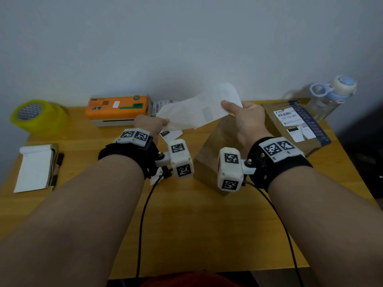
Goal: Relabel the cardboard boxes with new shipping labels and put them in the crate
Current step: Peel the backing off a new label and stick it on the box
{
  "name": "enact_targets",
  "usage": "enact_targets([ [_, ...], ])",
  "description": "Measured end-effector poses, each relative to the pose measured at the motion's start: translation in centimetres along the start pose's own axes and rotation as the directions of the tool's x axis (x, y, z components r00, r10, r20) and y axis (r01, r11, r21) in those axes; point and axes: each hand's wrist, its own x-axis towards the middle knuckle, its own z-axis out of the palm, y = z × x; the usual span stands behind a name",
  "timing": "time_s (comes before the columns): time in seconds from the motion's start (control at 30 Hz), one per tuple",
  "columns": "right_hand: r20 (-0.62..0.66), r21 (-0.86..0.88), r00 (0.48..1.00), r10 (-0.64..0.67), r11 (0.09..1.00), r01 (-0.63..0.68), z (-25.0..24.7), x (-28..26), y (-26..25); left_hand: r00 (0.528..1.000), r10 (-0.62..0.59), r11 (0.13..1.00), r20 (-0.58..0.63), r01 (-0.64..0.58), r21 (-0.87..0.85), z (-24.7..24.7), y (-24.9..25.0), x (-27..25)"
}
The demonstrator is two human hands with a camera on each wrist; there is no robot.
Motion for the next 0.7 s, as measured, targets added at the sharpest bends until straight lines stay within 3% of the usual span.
enact_targets([
  [0.1,-0.029,-0.003,0.999,-0.019,1.0,0.018,-0.4,0.0,0.1,0.998,-0.037,0.998,0.042,0.035,0.043,-0.2,-0.6,0.6],
  [0.2,-0.051,-0.017,0.998,-0.026,1.0,0.025,-0.8,0.1,0.2,1.0,-0.018,0.998,-0.015,0.019,0.067,-0.8,-0.7,0.2],
  [0.27,-0.05,-0.026,0.998,-0.034,0.999,0.033,-0.8,0.0,0.2,0.997,0.061,0.974,-0.042,-0.051,0.223,-0.5,-1.1,-0.1],
  [0.3,-0.044,-0.037,0.998,-0.037,0.999,0.035,-0.7,0.0,0.3,0.994,0.077,0.985,-0.071,-0.065,0.161,-0.5,-1.1,-0.2],
  [0.33,-0.041,-0.041,0.998,-0.038,0.998,0.037,-0.7,-0.2,0.3,0.991,0.095,0.969,-0.098,-0.07,0.235,-0.7,-1.3,-0.1],
  [0.43,-0.138,0.059,0.99,-0.028,0.998,0.036,-1.4,0.0,0.2,0.985,0.053,0.944,-0.166,0.005,0.33,-2.3,-3.0,1.2],
  [0.53,-0.202,0.069,0.978,-0.051,0.995,0.067,-3.3,0.8,-0.8,0.982,0.024,0.953,-0.188,0.035,0.3,-4.6,-4.6,1.2],
  [0.63,-0.131,-0.015,0.987,-0.097,0.995,0.096,-3.4,0.7,-1.2,0.981,0.181,0.932,-0.074,-0.147,0.331,-4.5,-4.9,0.5],
  [0.7,-0.069,-0.055,0.993,-0.096,0.994,0.093,-2.1,-0.1,-0.9,0.957,0.285,0.873,0.057,-0.284,0.397,-3.7,-4.6,0.1],
])
